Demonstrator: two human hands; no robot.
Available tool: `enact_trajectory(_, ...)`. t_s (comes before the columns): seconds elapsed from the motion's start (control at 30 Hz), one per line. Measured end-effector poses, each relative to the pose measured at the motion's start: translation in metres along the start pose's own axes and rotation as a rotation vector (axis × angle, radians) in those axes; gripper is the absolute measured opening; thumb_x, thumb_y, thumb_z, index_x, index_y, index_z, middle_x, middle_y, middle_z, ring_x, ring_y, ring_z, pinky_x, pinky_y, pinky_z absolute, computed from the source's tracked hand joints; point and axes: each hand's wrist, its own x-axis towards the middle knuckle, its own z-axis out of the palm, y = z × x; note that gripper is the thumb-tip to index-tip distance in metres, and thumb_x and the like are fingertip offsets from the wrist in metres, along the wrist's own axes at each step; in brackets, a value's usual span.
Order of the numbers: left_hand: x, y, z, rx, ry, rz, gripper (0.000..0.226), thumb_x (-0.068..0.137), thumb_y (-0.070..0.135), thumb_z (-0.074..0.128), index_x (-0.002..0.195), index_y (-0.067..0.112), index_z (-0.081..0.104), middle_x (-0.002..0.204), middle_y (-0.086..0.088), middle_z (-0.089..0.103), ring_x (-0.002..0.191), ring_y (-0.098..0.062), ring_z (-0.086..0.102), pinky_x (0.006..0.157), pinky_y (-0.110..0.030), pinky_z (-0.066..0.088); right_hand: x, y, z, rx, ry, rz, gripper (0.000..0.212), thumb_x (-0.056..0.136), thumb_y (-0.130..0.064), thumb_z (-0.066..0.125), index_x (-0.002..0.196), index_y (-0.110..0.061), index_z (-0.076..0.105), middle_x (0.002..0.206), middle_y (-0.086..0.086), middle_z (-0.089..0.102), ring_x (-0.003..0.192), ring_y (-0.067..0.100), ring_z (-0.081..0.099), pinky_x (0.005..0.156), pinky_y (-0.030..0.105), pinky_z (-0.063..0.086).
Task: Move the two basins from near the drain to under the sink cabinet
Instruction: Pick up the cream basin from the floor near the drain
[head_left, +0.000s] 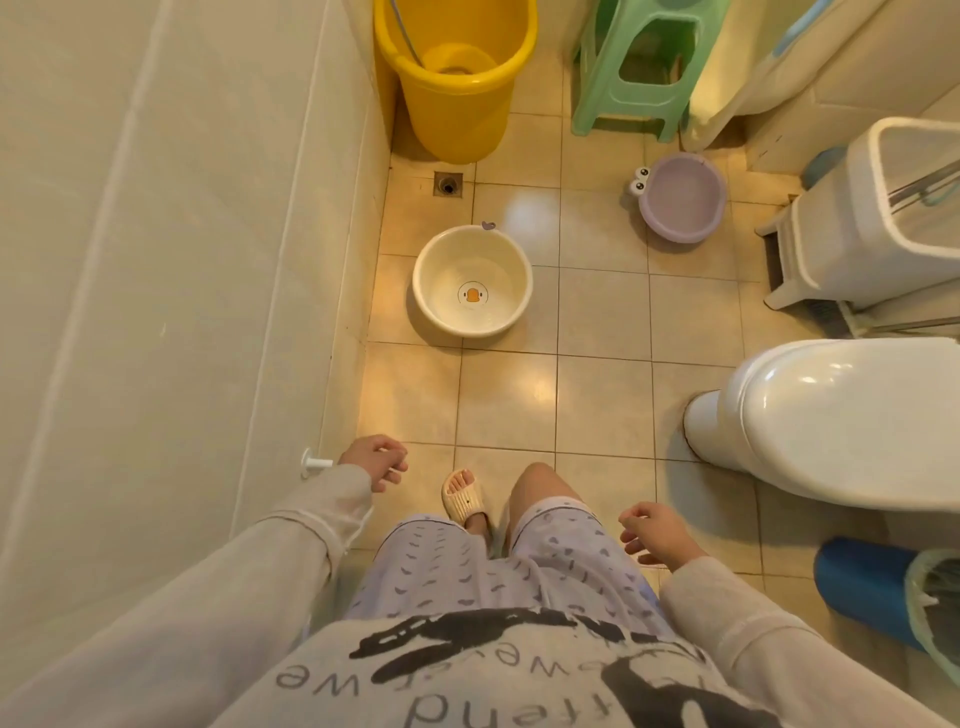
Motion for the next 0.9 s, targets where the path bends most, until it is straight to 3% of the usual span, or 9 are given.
enact_trajectory(0.13, 0.019, 0.049, -0.011, -0.014, -0.001, 0.043, 0.013, 0.092, 0.009, 0.047, 0.082, 0.013, 0.054, 0.07, -0.002, 0.057, 0.058, -0.014, 0.05, 0.053, -0.023, 0.037, 0.018, -0.032, -0.017, 0.034, 0.006, 0.006, 0.014, 0.092, -0.015, 0.049, 0.092, -0.003, 0.056, 0.079, 0.012, 0.06, 0.066, 0.024, 0.056, 0.058, 0.027, 0.044)
enact_trajectory(0.43, 0.067, 0.067, -0.011, 0.0, 0.059, -0.163, 0.019, 0.091, 0.009, 0.047, 0.073, 0.014, 0.053, 0.068, -0.004, 0.057, 0.054, -0.017, 0.048, 0.049, -0.021, 0.031, 0.081, -0.151, -0.063, 0.072, -0.049, -0.071, 0.011, 0.091, -0.017, 0.052, 0.087, -0.008, 0.057, 0.074, 0.009, 0.062, 0.063, 0.021, 0.057, 0.057, 0.028, 0.046)
enact_trajectory(0.6, 0.082, 0.082, -0.008, -0.07, 0.088, -0.254, 0.024, 0.091, 0.004, 0.047, 0.068, 0.009, 0.049, 0.063, -0.008, 0.052, 0.04, -0.012, 0.043, 0.039, -0.013, 0.027, 0.107, -0.221, -0.095, 0.059, -0.103, -0.15, 0.011, 0.091, -0.016, 0.052, 0.087, -0.009, 0.059, 0.074, 0.009, 0.063, 0.061, 0.02, 0.058, 0.056, 0.028, 0.046)
enact_trajectory(0.73, 0.096, 0.111, -0.003, -0.089, 0.092, -0.26, 0.025, 0.091, 0.005, 0.047, 0.066, 0.01, 0.049, 0.066, -0.007, 0.056, 0.05, -0.017, 0.046, 0.046, -0.018, 0.028, 0.126, -0.255, -0.113, -0.009, -0.143, -0.177, 0.011, 0.091, -0.016, 0.051, 0.088, -0.009, 0.059, 0.074, 0.009, 0.063, 0.061, 0.019, 0.058, 0.055, 0.026, 0.047)
enact_trajectory(0.9, 0.115, 0.151, 0.003, -0.081, 0.074, -0.251, 0.023, 0.089, 0.007, 0.047, 0.068, 0.017, 0.052, 0.067, -0.004, 0.059, 0.053, -0.016, 0.05, 0.045, -0.018, 0.031, 0.142, -0.277, -0.126, -0.052, -0.162, -0.171, 0.013, 0.092, -0.016, 0.05, 0.091, -0.007, 0.059, 0.076, 0.009, 0.063, 0.063, 0.019, 0.057, 0.056, 0.027, 0.046)
